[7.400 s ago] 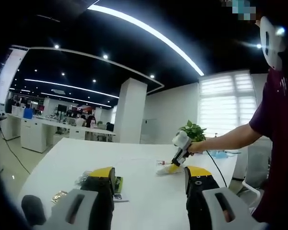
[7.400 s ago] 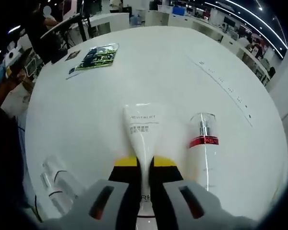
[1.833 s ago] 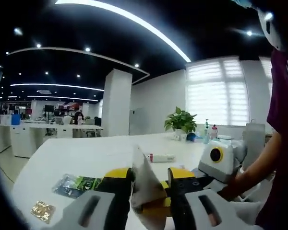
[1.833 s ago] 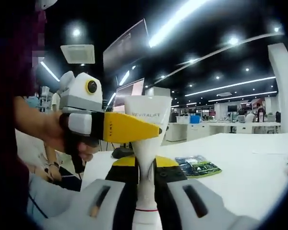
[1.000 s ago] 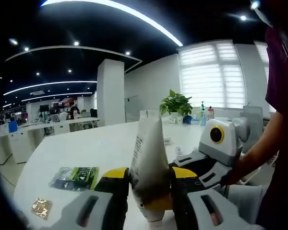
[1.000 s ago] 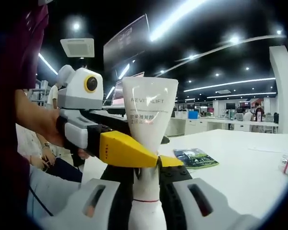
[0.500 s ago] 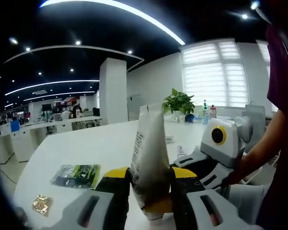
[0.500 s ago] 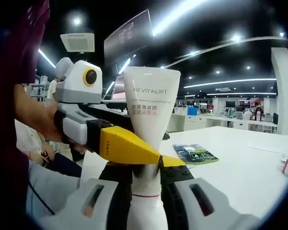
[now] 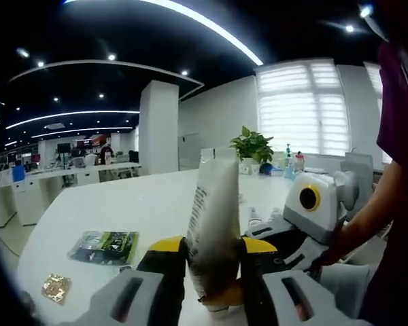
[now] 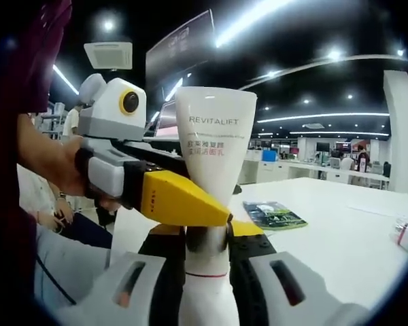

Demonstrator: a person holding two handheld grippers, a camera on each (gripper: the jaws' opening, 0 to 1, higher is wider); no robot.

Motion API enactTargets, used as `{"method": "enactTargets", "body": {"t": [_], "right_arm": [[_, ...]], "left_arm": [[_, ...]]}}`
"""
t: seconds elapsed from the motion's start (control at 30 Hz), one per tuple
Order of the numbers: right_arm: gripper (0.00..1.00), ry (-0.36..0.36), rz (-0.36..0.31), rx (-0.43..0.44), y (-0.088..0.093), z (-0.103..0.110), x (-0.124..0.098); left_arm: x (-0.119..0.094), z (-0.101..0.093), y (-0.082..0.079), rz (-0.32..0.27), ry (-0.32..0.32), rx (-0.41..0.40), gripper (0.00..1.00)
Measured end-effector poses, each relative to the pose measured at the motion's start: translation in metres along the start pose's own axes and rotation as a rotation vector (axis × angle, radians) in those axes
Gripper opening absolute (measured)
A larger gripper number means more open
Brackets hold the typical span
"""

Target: Arrange the skincare products in the storage area until every visible bottle or jar stands upright without overlapping.

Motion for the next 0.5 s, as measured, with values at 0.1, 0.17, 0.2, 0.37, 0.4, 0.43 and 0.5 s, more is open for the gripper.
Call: {"method": "enactTargets", "body": {"t": [0.1, 0.17, 0.2, 0.37, 0.4, 0.43, 0.5], "right_arm": [[0.23, 0.004, 0.001, 0.002, 0.0004, -0.0002, 0.0001], [0.23, 0.007, 0.003, 0.002, 0.0006, -0.0001, 0.0004], [0.24, 0.009, 0.004, 0.000, 0.0008, 0.0000, 0.0006], [0.24, 0.020, 0.008, -0.005, 0.0015, 0.0001, 0.0011], [0.24, 0.022, 0.009, -0.006, 0.0016, 0.0002, 0.0014], [0.25, 0.023, 0.010, -0.007, 0.0017, 0.0003, 0.0015], [0.25, 0.027, 0.012, -0.005, 0.0019, 0.0002, 0.0019]], "left_arm": [[0.0002, 0.0000, -0.0002, 0.002, 0.003, 0.003, 0.30], [0.0001, -0.0001, -0.0003, 0.002, 0.006, 0.005, 0.30], [-0.0001, -0.0001, -0.0005, 0.002, 0.007, 0.004, 0.29], [-0.0003, 0.0002, -0.0002, 0.001, 0.010, -0.002, 0.28], [-0.0003, 0.0001, -0.0002, 0.000, 0.011, -0.003, 0.28], [-0.0005, 0.0001, -0.0003, -0.001, 0.012, -0.006, 0.27], [-0.0005, -0.0002, -0.0002, 0.000, 0.015, -0.006, 0.27]]}}
Point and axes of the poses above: the point that each gripper's makers call its tool centre point, and the gripper's own axes: x roughly forward along the fingers, z roughly to its left, y roughly out of its underside, the point moved 3 cm from there along -x, roughly backward along the fingers, and after that the axes turned 9 degrees about x, right-handed, at the moved point
